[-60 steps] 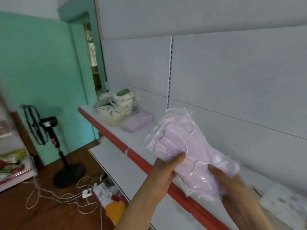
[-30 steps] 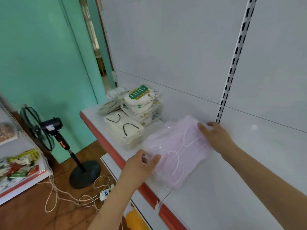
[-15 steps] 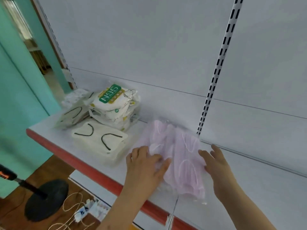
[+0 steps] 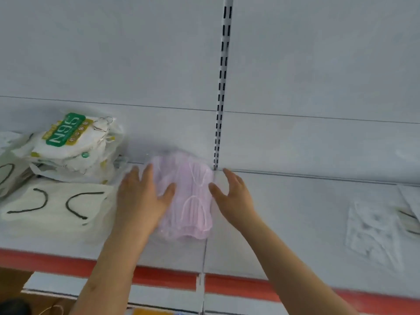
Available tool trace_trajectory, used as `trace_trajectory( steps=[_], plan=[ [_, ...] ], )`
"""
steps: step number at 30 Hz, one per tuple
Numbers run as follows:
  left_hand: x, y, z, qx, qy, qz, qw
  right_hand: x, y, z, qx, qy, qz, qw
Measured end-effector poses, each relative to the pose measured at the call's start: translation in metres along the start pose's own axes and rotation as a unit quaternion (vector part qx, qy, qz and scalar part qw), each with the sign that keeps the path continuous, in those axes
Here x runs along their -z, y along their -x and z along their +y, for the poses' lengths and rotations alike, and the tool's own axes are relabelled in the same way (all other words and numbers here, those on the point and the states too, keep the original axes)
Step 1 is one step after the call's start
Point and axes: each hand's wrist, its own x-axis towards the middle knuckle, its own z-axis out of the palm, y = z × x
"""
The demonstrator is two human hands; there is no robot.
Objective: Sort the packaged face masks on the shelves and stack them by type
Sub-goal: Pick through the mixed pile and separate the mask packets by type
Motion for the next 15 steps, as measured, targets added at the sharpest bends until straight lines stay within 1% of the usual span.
trace_trajectory(
  steps=[2, 3, 4, 5, 6, 7, 8, 9, 11, 12, 13, 15],
  plan=[
    [-0.001, 0.008, 0.030, -0.082, 0.061, 0.118, 0.988, 0.040, 0.018, 0.029, 0.000, 0.010, 0.071, 0.997],
    [-0.003, 0.017, 0.055, -0.110, 0.124, 0.132, 0.977, 0.063, 0.029, 0.048, -0.005, 0.004, 0.110, 0.994],
    [-0.007, 0.028, 0.082, -0.130, 0.205, 0.108, 0.964, 0.088, 0.040, 0.069, -0.014, -0.002, 0.152, 0.988],
    [-0.014, 0.040, 0.112, -0.143, 0.278, 0.055, 0.948, 0.114, 0.051, 0.092, -0.029, 0.005, 0.191, 0.981],
    [-0.024, 0.052, 0.141, -0.151, 0.330, -0.020, 0.932, 0.140, 0.063, 0.116, -0.047, 0.022, 0.226, 0.973],
    [-0.039, 0.065, 0.169, -0.160, 0.349, -0.094, 0.918, 0.166, 0.075, 0.139, -0.072, 0.049, 0.252, 0.964],
    [-0.057, 0.078, 0.193, -0.170, 0.343, -0.151, 0.911, 0.189, 0.085, 0.162, -0.103, 0.081, 0.269, 0.954],
    [-0.076, 0.090, 0.217, -0.174, 0.320, -0.189, 0.912, 0.208, 0.095, 0.184, -0.140, 0.114, 0.273, 0.945],
    [-0.113, 0.110, 0.259, -0.176, 0.249, -0.216, 0.927, 0.233, 0.107, 0.219, -0.193, 0.158, 0.250, 0.936],
    [-0.129, 0.118, 0.278, -0.175, 0.202, -0.221, 0.938, 0.240, 0.109, 0.230, -0.195, 0.164, 0.228, 0.940],
    [-0.141, 0.125, 0.297, -0.171, 0.147, -0.218, 0.950, 0.245, 0.110, 0.240, -0.172, 0.168, 0.198, 0.950],
    [-0.159, 0.134, 0.329, -0.163, 0.051, -0.197, 0.965, 0.254, 0.109, 0.249, -0.076, 0.195, 0.112, 0.971]
  ],
)
